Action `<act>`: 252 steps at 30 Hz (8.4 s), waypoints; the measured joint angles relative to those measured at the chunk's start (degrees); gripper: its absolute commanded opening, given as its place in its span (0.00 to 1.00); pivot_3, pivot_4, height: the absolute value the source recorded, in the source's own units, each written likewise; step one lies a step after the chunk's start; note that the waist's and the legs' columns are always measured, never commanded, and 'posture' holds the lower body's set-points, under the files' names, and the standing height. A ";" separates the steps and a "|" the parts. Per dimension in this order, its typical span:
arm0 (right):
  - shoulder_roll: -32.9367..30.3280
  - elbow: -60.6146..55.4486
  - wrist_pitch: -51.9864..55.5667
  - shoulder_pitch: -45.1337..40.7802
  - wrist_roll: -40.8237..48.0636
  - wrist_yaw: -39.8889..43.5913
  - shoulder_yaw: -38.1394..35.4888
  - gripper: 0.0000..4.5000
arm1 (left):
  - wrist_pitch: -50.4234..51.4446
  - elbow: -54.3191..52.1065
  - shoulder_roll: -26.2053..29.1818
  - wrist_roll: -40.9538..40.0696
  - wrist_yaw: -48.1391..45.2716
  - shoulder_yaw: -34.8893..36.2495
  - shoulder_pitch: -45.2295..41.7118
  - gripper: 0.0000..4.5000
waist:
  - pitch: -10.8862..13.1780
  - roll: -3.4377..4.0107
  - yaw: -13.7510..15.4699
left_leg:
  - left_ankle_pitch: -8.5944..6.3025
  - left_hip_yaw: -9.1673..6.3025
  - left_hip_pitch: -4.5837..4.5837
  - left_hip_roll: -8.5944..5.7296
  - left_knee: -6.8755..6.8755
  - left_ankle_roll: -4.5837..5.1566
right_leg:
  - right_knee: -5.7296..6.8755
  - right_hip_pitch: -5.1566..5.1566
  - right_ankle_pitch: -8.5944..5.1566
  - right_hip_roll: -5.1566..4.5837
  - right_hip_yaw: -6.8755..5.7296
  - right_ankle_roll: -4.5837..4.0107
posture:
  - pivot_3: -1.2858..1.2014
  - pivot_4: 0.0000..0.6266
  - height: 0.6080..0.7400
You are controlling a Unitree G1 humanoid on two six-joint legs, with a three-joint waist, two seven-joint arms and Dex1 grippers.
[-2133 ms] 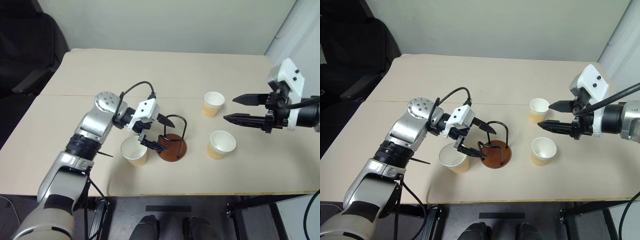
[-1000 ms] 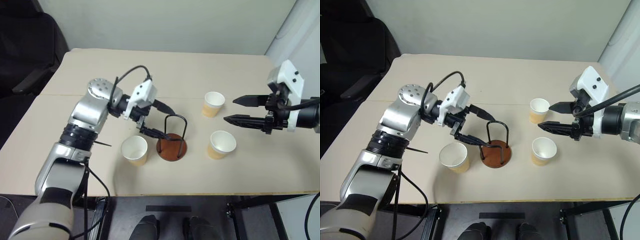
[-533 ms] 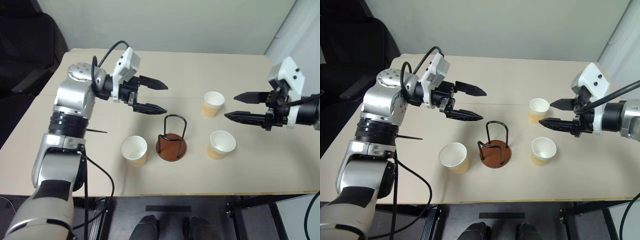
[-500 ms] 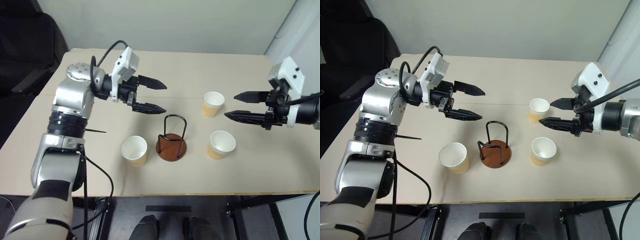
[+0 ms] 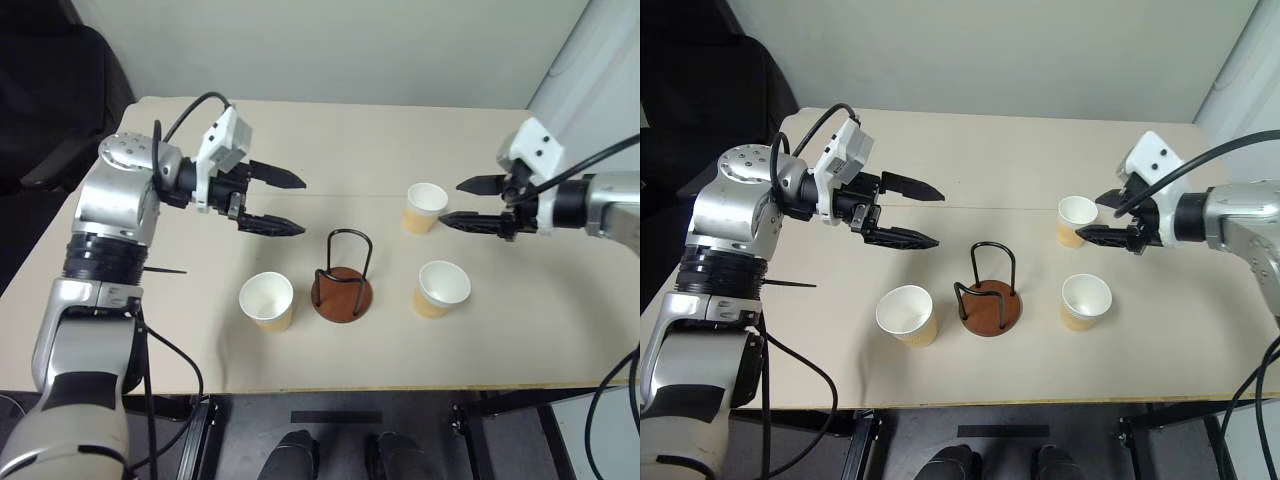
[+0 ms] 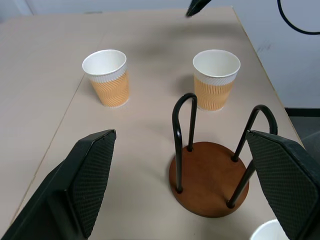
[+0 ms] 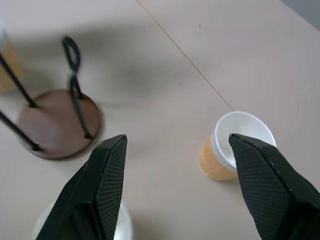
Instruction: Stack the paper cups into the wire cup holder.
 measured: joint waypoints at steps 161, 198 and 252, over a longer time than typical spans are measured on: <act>-9.31 -26.08 5.07 14.18 -4.83 10.69 6.72 0.98 | 6.08 -13.07 3.87 -6.10 -0.64 -2.71 4.42 1.00 | 0.01 0.02 -0.46 | -0.02 -0.03 -0.49 0.03 0.82 0.05 | 0.53 -0.38 0.09 0.07 0.04 0.06 | 0.52 0.24 1.00; -3.59 -11.96 -3.14 -3.29 -19.64 19.29 12.81 0.00 | 0.40 -7.84 5.40 -1.38 -0.71 -2.69 6.40 1.00 | 0.01 0.02 -0.61 | -0.05 -0.04 -0.53 0.04 0.74 0.11 | 0.32 -0.37 0.10 0.08 0.03 0.05 | 0.52 0.24 1.00; 10.62 -11.55 2.74 -18.21 -9.21 21.90 16.71 0.00 | 1.78 -9.86 5.95 -1.77 -0.75 -2.34 7.15 1.00 | 0.03 0.05 -0.80 | -0.08 -0.08 -0.82 0.05 0.71 0.15 | 0.04 -0.59 0.10 0.09 0.00 0.05 | 0.52 0.24 1.00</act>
